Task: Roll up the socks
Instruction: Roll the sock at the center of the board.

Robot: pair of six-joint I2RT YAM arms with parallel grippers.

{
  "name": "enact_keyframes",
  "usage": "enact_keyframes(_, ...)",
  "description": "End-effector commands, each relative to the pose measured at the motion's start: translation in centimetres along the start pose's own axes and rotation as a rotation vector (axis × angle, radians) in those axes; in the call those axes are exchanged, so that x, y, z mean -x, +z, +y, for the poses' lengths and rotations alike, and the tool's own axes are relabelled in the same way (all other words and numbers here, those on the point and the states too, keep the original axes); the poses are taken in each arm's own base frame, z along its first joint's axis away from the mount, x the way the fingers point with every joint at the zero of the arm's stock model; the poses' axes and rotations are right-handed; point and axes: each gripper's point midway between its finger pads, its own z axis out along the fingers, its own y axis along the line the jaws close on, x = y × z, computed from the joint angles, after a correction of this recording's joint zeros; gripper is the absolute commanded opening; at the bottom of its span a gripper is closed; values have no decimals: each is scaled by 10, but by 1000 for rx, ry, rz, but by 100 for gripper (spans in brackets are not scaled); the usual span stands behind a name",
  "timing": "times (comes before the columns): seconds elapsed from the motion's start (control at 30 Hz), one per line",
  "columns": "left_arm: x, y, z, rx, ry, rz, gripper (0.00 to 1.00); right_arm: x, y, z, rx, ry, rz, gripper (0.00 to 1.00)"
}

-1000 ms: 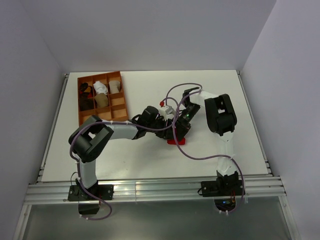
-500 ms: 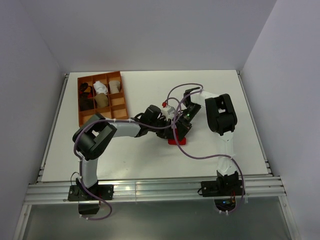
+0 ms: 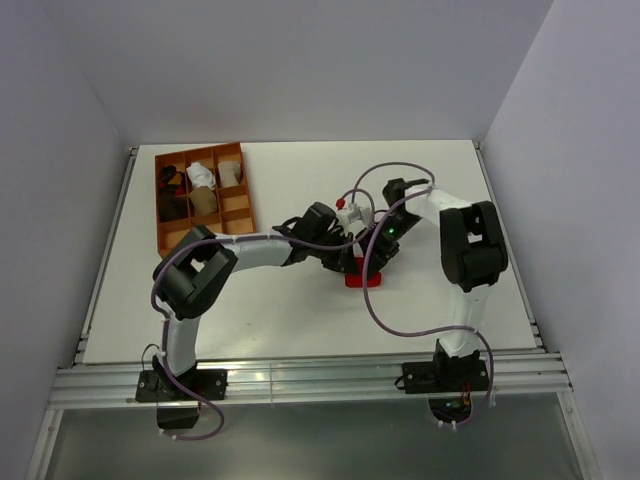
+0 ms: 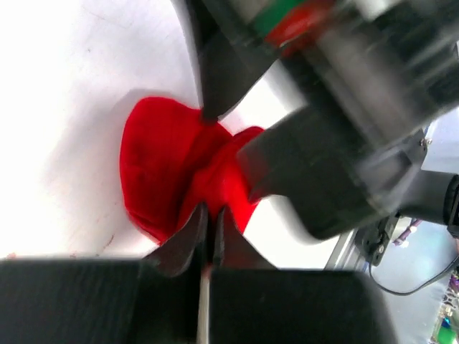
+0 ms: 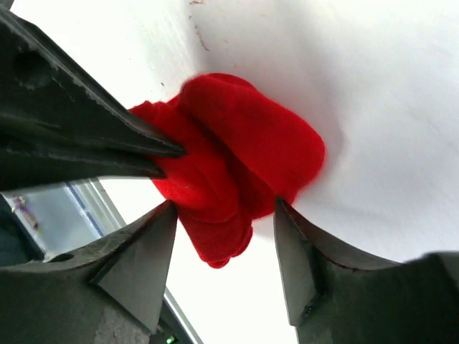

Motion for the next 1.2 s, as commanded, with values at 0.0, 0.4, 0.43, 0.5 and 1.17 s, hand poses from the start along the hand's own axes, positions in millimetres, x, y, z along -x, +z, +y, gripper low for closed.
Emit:
enact_keyframes(0.0,-48,-3,40,140,-220,162,0,37,-41,-5,-91,-165,-212,65)
enact_keyframes(0.4,-75,0,59,198,-273,258,0,15,-67,-20,-88,-129,-309,67)
enact_keyframes(0.43,-71,1,56,191,-271,262,0,7,-64,-20,-97,-136,-310,67)
enact_keyframes(0.5,-79,0,57,199,-302,316,0,11,-79,-23,-196,-214,-367,67)
enact_keyframes(1.17,-85,11,76,264,-532,572,0,-4,-43,29,-633,-926,-405,78)
